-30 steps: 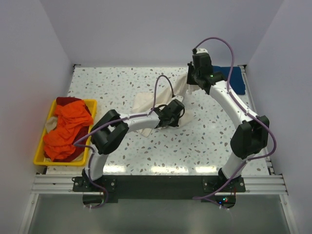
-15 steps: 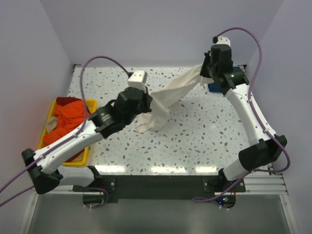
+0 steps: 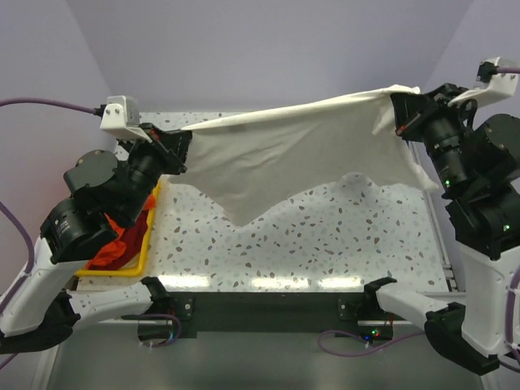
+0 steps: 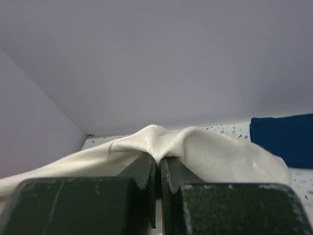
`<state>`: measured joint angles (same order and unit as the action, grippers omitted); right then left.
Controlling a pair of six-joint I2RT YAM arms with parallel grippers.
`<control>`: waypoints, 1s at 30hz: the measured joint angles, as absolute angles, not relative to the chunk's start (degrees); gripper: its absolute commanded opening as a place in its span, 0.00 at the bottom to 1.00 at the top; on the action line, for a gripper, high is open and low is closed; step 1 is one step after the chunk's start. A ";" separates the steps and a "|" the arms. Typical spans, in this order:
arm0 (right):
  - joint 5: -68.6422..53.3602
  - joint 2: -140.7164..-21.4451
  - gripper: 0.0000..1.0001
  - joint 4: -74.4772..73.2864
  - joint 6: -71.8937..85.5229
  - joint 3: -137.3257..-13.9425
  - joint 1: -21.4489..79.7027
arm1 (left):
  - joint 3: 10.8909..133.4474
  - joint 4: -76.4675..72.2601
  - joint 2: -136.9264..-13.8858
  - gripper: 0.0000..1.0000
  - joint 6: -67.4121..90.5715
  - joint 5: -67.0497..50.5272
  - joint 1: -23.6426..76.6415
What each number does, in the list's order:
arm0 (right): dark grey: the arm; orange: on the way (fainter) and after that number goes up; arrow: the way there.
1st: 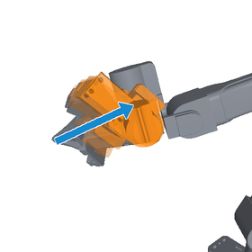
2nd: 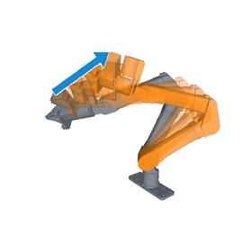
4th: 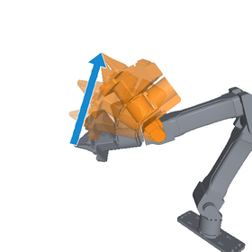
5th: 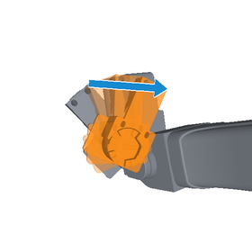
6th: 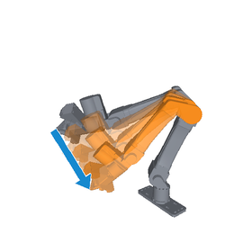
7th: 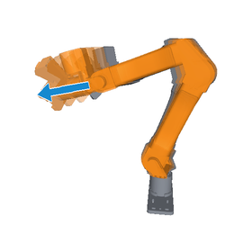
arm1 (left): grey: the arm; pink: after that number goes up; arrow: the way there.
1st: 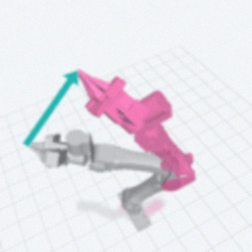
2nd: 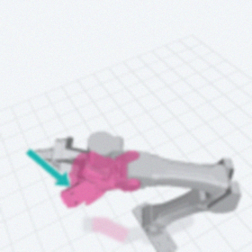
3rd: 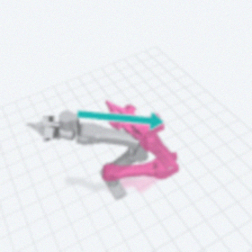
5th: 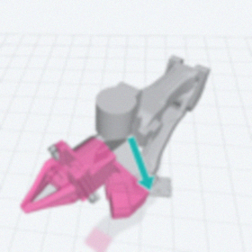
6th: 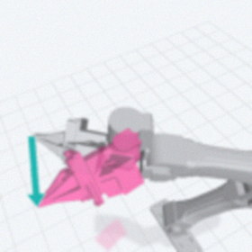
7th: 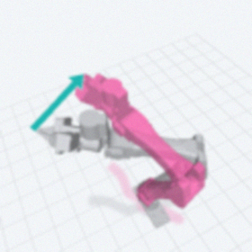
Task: Fold and stack the t-shirts
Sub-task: Flatten the tshirt out
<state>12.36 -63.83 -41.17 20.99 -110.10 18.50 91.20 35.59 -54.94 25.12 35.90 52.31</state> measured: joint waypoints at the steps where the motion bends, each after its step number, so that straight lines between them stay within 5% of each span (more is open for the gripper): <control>1: 11.77 -62.98 0.00 -41.17 21.04 -110.37 18.50 | 91.22 34.79 -54.72 0.00 24.47 35.83 52.31; 8: 11.53 -65.56 0.00 -37.85 20.75 -108.55 18.31 | 88.86 25.74 -59.35 0.00 16.05 39.44 50.57; 14: 12.51 -77.38 0.00 -29.93 19.73 -105.71 17.98 | 89.19 18.06 -72.71 0.00 15.62 25.96 29.06; 24: 12.49 -106.72 0.00 -26.81 15.29 -131.20 16.88 | 124.33 18.61 -104.33 0.00 16.99 7.97 13.08; 30: 11.55 -103.09 0.00 -23.99 12.71 -134.63 17.19 | 122.93 15.09 -98.41 0.00 17.58 3.18 10.83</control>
